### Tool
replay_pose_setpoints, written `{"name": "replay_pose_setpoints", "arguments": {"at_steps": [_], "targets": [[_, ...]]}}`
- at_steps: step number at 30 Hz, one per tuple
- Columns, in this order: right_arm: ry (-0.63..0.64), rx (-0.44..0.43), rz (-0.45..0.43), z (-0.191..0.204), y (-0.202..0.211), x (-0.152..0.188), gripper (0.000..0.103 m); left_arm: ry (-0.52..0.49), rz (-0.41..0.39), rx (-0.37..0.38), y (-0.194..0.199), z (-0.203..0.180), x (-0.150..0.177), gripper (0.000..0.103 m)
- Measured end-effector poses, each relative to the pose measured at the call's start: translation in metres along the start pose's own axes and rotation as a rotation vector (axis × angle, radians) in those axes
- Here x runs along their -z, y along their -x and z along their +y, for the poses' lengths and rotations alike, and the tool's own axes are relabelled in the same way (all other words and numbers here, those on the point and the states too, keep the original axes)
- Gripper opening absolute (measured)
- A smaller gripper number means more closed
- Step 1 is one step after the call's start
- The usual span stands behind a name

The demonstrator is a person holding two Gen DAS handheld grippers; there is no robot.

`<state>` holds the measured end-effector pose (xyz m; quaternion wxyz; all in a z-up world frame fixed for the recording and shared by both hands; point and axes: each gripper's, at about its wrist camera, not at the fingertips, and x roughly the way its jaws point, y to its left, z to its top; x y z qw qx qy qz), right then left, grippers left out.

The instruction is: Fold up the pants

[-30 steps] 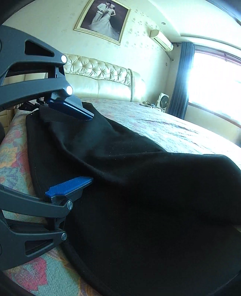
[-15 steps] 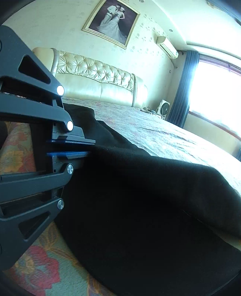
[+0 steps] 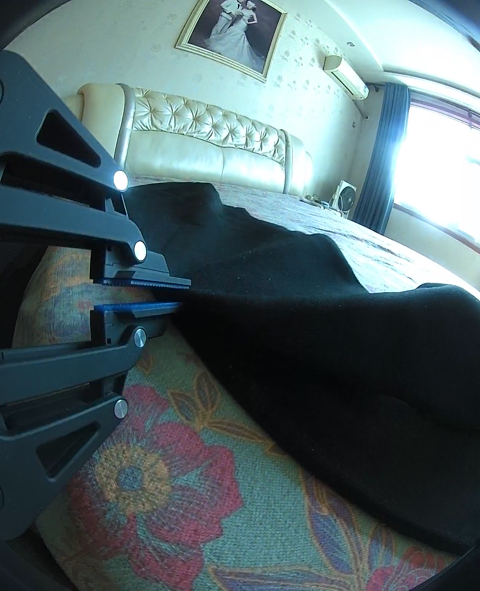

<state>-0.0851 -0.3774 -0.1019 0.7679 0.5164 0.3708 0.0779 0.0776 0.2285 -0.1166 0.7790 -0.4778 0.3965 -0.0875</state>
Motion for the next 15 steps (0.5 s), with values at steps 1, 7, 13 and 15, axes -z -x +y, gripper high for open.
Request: {"name": "replay_pose_setpoints", "arguments": {"at_steps": [1, 7, 13, 15], "targets": [[-0.011, -0.007, 0.0, -0.005, 0.002, 0.0, 0.006, 0.009, 0.0, 0.019, 0.001, 0.005, 0.001, 0.011], [0.004, -0.024, -0.079, -0.004, 0.042, -0.02, 0.036, -0.109, -0.065, -0.067, 0.037, -0.004, 0.008, 0.029], [-0.122, -0.091, -0.363, -0.03, 0.11, -0.101, 0.046, -0.328, -0.149, -0.095, 0.053, -0.066, 0.017, 0.059], [-0.186, -0.099, -0.439, -0.048, 0.122, -0.132, 0.046, -0.375, -0.137, -0.035, 0.041, -0.093, 0.026, 0.073]]}}
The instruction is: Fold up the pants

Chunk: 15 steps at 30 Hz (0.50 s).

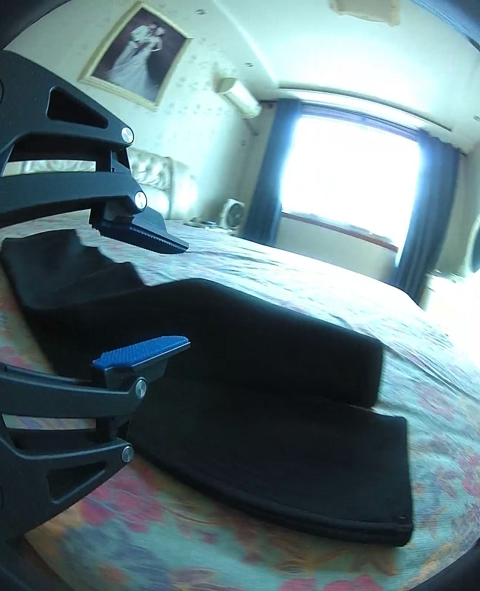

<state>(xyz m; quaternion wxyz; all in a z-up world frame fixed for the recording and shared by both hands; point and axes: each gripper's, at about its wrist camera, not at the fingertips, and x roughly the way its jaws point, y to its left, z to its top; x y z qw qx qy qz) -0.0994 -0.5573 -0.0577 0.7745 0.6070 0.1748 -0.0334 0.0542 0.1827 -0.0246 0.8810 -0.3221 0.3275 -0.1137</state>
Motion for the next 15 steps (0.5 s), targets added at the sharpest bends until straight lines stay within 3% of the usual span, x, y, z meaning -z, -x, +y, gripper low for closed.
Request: {"name": "replay_pose_setpoints", "arguments": {"at_steps": [3, 8, 15], "targets": [[-0.003, 0.053, -0.069, -0.01, -0.011, -0.043, 0.046, -0.025, 0.062, 0.089, -0.035, -0.046, 0.011, 0.08], [-0.066, 0.077, -0.099, -0.034, -0.036, -0.081, 0.046, -0.008, 0.234, 0.243, -0.096, -0.108, 0.062, 0.082], [-0.052, 0.137, -0.087, -0.067, -0.062, -0.12, 0.045, -0.08, 0.4, 0.273, -0.154, -0.159, 0.126, 0.082]]}}
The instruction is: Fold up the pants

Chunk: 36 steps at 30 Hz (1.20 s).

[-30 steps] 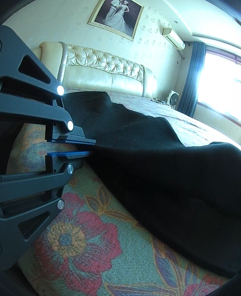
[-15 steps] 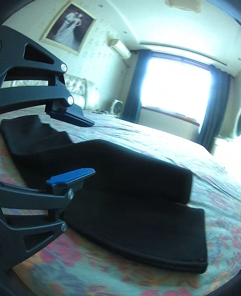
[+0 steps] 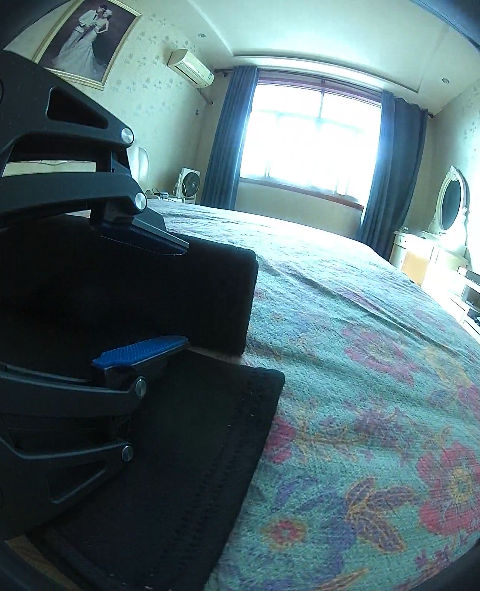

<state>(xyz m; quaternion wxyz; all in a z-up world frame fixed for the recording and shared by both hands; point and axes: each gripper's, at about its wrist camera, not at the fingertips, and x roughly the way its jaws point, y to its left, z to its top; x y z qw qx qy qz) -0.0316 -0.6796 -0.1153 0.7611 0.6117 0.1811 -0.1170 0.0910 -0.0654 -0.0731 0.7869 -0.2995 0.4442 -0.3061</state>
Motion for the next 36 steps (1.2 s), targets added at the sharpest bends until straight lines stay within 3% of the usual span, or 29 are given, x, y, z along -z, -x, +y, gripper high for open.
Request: {"name": "replay_pose_setpoints", "arguments": {"at_steps": [5, 7, 8, 10, 13, 15, 17, 22, 25, 28, 32, 36], "targets": [[0.037, 0.05, 0.014, 0.01, -0.028, -0.007, 0.039, -0.07, 0.014, -0.044, -0.017, -0.009, 0.009, 0.082], [0.036, 0.071, 0.015, 0.01, -0.033, -0.007, 0.021, -0.089, 0.01, -0.052, -0.018, -0.013, 0.012, 0.082], [0.026, 0.076, 0.024, 0.008, -0.037, -0.008, 0.008, -0.093, 0.008, -0.059, -0.018, -0.013, 0.013, 0.082], [-0.001, 0.072, 0.034, -0.002, -0.04, -0.003, 0.001, -0.095, 0.002, -0.054, -0.015, -0.014, 0.016, 0.082], [-0.022, 0.054, 0.035, -0.006, -0.038, -0.007, 0.004, -0.073, -0.016, -0.019, -0.014, -0.027, 0.018, 0.082], [-0.049, 0.044, -0.008, -0.007, -0.028, -0.011, 0.021, -0.051, -0.015, 0.038, -0.016, -0.038, 0.022, 0.082], [-0.045, 0.04, -0.036, -0.007, -0.021, -0.019, 0.026, -0.015, 0.003, 0.092, -0.024, -0.049, 0.027, 0.082], [-0.069, 0.113, -0.013, -0.003, -0.033, -0.041, 0.027, 0.085, 0.068, 0.207, -0.053, -0.071, 0.047, 0.082], [-0.055, 0.137, 0.017, 0.005, -0.049, -0.049, 0.027, 0.102, 0.087, 0.213, -0.068, -0.076, 0.06, 0.082], [-0.06, 0.108, 0.032, 0.008, -0.057, -0.05, 0.031, 0.146, 0.085, 0.224, -0.075, -0.075, 0.074, 0.082], [-0.018, 0.084, 0.076, 0.017, -0.075, -0.053, 0.029, 0.191, 0.081, 0.224, -0.085, -0.076, 0.087, 0.081], [0.007, 0.089, 0.097, 0.018, -0.087, -0.055, 0.006, 0.253, 0.04, 0.231, -0.083, -0.075, 0.095, 0.081]]}}
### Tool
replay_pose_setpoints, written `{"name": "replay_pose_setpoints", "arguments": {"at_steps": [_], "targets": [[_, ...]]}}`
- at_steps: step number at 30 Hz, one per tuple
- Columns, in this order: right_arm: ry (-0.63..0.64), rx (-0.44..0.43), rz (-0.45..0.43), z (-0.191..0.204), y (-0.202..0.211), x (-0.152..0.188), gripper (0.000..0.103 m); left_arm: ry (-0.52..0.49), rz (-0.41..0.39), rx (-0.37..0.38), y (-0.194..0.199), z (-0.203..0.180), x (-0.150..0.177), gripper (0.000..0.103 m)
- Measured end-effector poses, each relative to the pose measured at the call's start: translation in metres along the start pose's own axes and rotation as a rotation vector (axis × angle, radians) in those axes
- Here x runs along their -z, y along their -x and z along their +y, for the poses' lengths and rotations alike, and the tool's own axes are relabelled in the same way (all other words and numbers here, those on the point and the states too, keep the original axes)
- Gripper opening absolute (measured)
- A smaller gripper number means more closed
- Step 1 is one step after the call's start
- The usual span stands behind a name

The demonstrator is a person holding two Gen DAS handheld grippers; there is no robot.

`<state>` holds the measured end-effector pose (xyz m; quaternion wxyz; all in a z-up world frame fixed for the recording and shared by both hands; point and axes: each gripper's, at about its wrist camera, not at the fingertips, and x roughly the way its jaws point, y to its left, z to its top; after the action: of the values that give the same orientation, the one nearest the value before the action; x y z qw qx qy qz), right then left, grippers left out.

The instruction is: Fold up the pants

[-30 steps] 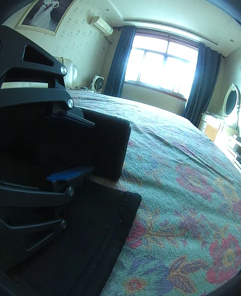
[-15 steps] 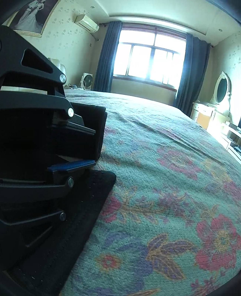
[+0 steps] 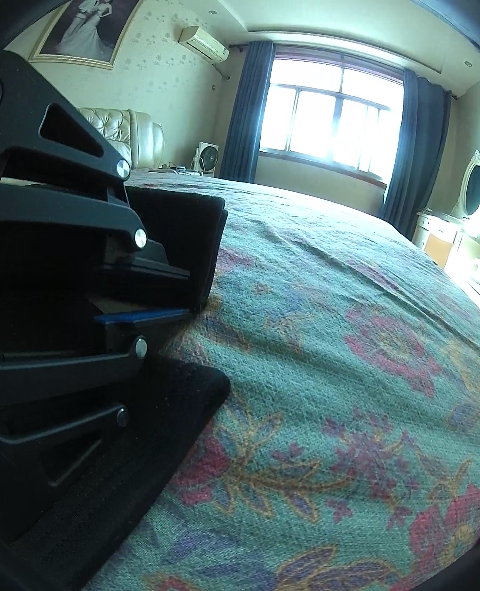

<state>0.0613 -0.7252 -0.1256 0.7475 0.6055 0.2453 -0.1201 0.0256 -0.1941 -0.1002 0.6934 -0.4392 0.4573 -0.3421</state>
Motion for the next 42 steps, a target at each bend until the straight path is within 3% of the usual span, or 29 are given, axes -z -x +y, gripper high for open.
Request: {"name": "replay_pose_setpoints", "arguments": {"at_steps": [5, 10, 15, 20, 30, 42], "targets": [[-0.017, -0.088, -0.038, 0.001, 0.007, 0.003, 0.007, 0.086, -0.045, 0.0, 0.009, 0.003, 0.0, 0.082], [-0.01, -0.154, -0.072, 0.008, 0.022, 0.002, 0.007, 0.107, -0.092, -0.01, 0.012, -0.005, 0.008, 0.082], [0.012, -0.208, -0.095, 0.025, 0.042, -0.004, 0.007, 0.152, -0.077, -0.014, -0.001, -0.005, 0.019, 0.082], [0.06, -0.231, -0.099, 0.042, 0.069, 0.004, 0.007, 0.133, -0.091, -0.025, -0.004, -0.013, 0.019, 0.082], [0.068, -0.284, -0.119, 0.034, 0.111, 0.013, 0.007, 0.157, -0.063, -0.046, -0.02, -0.019, 0.019, 0.082], [0.064, -0.302, -0.127, 0.018, 0.149, 0.011, 0.007, 0.18, -0.159, -0.087, -0.008, -0.009, -0.002, 0.081]]}}
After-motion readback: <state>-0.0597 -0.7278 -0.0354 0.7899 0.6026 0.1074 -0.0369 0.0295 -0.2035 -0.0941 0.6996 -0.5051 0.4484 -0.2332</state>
